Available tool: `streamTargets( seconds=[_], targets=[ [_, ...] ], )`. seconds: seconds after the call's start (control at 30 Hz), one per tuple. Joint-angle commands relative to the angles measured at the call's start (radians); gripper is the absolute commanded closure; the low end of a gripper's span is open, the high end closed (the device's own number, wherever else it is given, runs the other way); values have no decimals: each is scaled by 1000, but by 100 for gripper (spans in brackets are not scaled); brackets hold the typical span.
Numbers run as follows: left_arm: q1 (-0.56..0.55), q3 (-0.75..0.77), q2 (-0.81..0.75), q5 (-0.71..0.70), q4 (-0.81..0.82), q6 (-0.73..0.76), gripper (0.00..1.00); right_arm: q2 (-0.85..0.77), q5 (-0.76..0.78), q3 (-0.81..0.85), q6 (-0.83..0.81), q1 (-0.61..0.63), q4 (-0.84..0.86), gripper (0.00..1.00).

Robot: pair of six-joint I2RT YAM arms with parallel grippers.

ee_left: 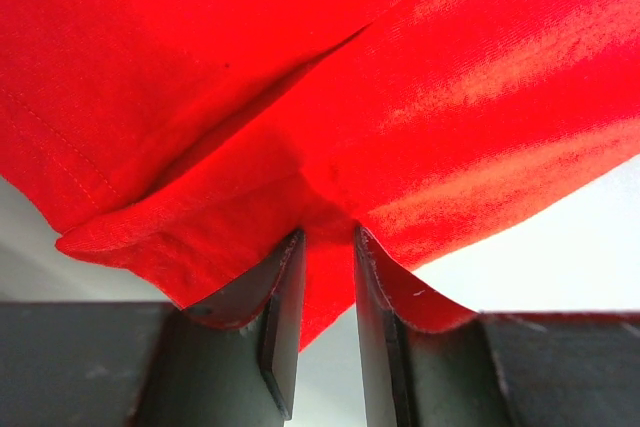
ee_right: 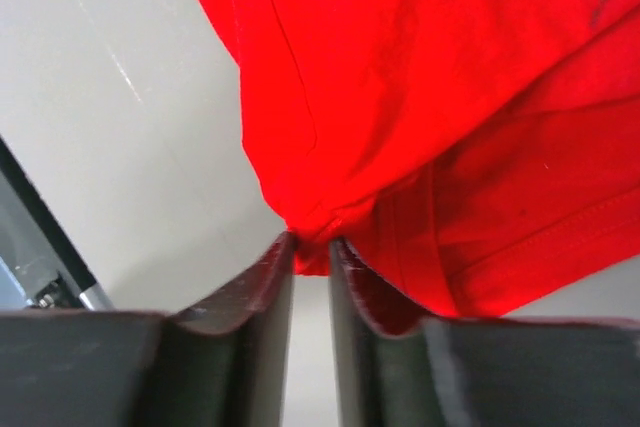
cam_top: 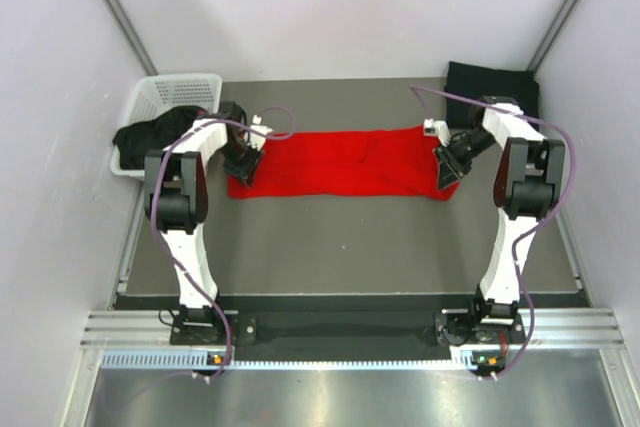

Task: Fold and stack the t-shirts
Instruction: Fold the tshirt

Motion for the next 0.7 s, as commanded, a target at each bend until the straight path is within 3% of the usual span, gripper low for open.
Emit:
streamTargets(
  seconds=[0.0, 0.2, 0.67],
  targets=[
    [3, 21, 39, -15, 28, 10, 68, 30, -61, 56, -38, 9, -87, 81],
    [4, 18, 39, -17, 25, 22, 69, 16, -53, 53, -31, 0, -78, 99],
    [11, 28, 50, -41, 54, 45, 69, 30, 45, 195, -19, -55, -91, 100]
  ],
)
